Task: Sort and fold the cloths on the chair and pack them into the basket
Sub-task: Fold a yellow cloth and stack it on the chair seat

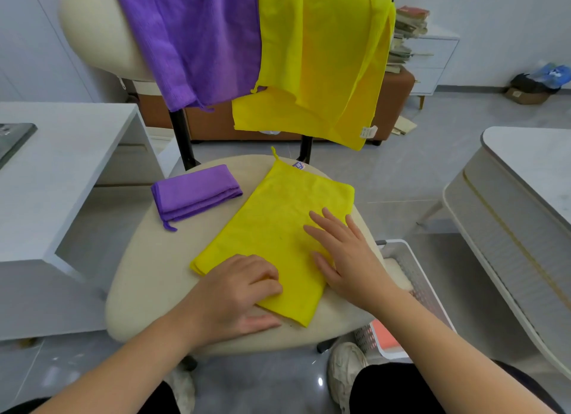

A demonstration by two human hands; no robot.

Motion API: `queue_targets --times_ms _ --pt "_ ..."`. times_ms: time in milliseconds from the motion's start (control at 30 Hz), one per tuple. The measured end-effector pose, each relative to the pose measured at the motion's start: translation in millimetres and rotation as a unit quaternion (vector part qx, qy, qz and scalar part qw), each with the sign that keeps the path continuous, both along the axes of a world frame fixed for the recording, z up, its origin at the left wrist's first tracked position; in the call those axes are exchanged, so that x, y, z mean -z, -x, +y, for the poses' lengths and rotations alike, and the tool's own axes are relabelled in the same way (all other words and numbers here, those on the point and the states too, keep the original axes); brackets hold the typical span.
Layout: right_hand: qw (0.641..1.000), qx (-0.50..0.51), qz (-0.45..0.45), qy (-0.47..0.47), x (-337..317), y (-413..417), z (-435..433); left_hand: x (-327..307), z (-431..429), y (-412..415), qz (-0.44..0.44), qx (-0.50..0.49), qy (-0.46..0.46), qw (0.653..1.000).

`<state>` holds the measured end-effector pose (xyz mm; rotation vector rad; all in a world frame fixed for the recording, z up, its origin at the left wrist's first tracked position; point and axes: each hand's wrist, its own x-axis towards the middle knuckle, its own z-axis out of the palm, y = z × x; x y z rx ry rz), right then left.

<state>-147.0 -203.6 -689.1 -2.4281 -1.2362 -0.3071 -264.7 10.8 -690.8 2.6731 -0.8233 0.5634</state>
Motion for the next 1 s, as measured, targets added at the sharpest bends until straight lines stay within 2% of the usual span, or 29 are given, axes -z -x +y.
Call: queue_targets --times_ms 167,300,400,533,633,767,900,967,1000 --pt "0.995 -0.096 0.033 -0.022 0.7 8.1 -15.7 -2.5 -10.4 3.5 -0.023 0.006 -0.051 0.998" --pt "0.984 -0.157 0.082 0.006 1.2 20.3 -29.3 -0.8 -18.8 5.1 -0.040 -0.016 -0.069 0.997" --pt "0.987 -0.156 0.046 0.014 8.9 30.8 -28.7 -0.2 -23.6 4.7 -0.051 -0.045 -0.037 0.997" --pt "0.989 -0.139 -0.025 -0.032 18.3 41.6 -13.5 -0.7 -25.3 5.8 -0.052 -0.059 0.003 0.997" --pt "0.988 -0.143 -0.038 -0.052 16.5 44.2 -10.1 -2.0 -24.6 7.6 -0.034 -0.077 0.019 0.996" --pt "0.987 -0.109 0.049 -0.104 0.1 41.3 -17.2 -3.0 -4.9 6.2 -0.005 -0.133 0.017 0.991" --pt "0.969 -0.062 0.168 -0.170 -9.4 34.0 -23.8 -9.8 35.9 2.4 0.030 -0.198 0.008 0.980" --pt "0.958 -0.048 0.206 -0.193 -13.9 30.8 -24.3 -14.1 49.9 2.1 0.060 -0.222 0.054 0.972" --pt "0.953 -0.046 0.220 -0.204 -16.3 29.5 -23.8 -17.9 53.1 2.9 0.081 -0.228 0.109 0.964"
